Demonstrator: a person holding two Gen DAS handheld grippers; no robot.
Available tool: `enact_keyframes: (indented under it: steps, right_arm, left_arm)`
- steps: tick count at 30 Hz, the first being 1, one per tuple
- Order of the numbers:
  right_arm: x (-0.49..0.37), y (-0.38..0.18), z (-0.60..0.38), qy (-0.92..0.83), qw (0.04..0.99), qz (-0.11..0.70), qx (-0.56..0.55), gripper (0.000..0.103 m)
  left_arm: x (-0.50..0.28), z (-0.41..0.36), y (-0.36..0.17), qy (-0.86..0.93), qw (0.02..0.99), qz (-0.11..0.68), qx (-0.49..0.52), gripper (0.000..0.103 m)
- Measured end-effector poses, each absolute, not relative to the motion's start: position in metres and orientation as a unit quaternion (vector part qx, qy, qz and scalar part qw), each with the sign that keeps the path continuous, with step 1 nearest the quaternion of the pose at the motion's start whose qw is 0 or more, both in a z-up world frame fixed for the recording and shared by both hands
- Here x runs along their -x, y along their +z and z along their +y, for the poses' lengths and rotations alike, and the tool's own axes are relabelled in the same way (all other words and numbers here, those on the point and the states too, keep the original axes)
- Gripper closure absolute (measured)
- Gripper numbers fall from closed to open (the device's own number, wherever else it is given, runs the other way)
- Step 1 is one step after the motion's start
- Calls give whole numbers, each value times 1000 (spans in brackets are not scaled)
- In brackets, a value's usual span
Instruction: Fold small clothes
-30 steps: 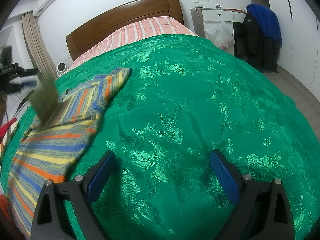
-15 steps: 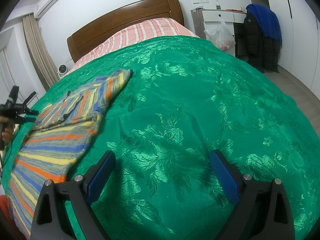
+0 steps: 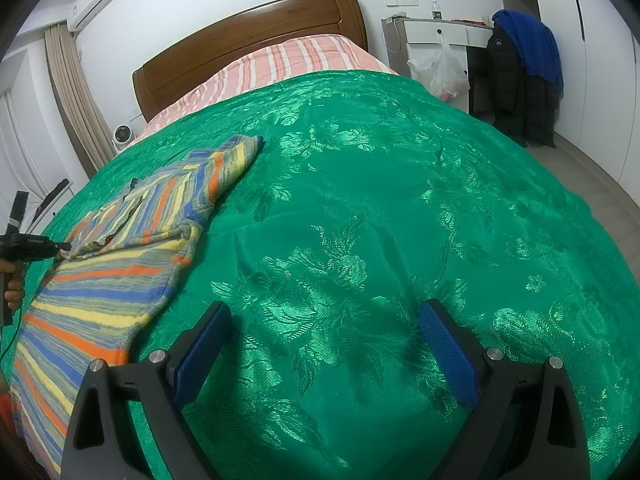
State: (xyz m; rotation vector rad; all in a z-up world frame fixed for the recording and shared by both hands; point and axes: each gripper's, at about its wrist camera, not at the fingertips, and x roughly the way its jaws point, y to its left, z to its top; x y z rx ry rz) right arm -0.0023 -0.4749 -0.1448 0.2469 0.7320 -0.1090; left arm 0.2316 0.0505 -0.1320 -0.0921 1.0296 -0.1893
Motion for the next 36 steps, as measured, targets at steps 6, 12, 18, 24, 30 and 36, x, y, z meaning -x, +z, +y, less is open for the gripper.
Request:
enact_keyframes:
  steps: [6,12,18,24,30,36]
  right_arm:
    - [2,-145,-474,-53,925,356,-120,9]
    - [3,-145,-475,-51,926,353,-124,9]
    - [4,-146,-475,-51,926,352,-124,9]
    - [5,-146,-474,-54,926,354,-121,9]
    - [2,-146,-470,-60,924,360,-112,9]
    - [1,-146,-469,-60,925,358,-114,9]
  left_arm:
    - [-221,46,-163,-61,866,495,-26,17]
    - [-164,77,-117,-75,886,456,38,9]
    - [-112,125,-126,-31,902,430,30,4]
    - [-88,150,-177,-3,917,396,46,0]
    - [-92,145,-178,1,918,394,38,0]
    - [-87,144,-177,5,920,391,32,0]
